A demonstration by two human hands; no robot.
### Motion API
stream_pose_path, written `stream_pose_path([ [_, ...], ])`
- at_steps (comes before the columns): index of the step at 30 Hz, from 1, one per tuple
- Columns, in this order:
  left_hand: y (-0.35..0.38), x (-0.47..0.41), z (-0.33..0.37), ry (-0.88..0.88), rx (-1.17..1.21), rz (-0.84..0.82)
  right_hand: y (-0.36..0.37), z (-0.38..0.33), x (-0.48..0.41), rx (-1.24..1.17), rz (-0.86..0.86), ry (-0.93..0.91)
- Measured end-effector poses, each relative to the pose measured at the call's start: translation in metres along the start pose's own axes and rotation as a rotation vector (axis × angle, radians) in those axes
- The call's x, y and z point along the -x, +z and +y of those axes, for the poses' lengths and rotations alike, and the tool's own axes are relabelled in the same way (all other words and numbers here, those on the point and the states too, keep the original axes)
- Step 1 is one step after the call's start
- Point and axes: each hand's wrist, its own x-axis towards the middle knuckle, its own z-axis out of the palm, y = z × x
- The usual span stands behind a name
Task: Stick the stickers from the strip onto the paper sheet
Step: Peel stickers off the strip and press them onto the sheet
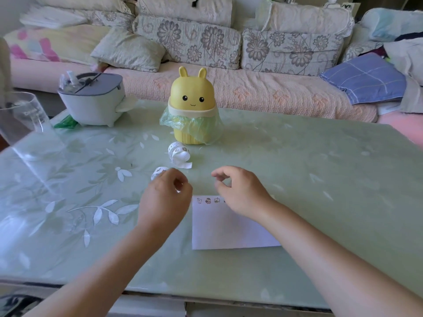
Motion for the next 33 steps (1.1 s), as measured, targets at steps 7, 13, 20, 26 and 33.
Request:
stream_pose_path([
  [7, -0.018, -0.017, -0.017, -0.368, 0.121, -0.125, 0.035, -0.032, -0.024, -0.212, -0.066, 0.058],
  [13, -0.02, -0.027, -0.023, -0.413, 0.198, -0.15, 0.053, -0.041, -0.034, -0.421, -0.172, 0.174],
  [20, -0.021, -0.034, -0.028, -0.406, 0.346, -0.173, 0.059, -0.045, -0.035, -0.534, -0.166, 0.216],
  [26, -0.025, -0.036, -0.03, -0.364, 0.411, -0.141, 0.056, -0.043, -0.034, -0.531, -0.183, 0.179],
  [33, -0.031, -0.035, -0.034, -0.258, 0.35, -0.191, 0.043, -0.054, -0.031, -0.599, -0.082, 0.186],
])
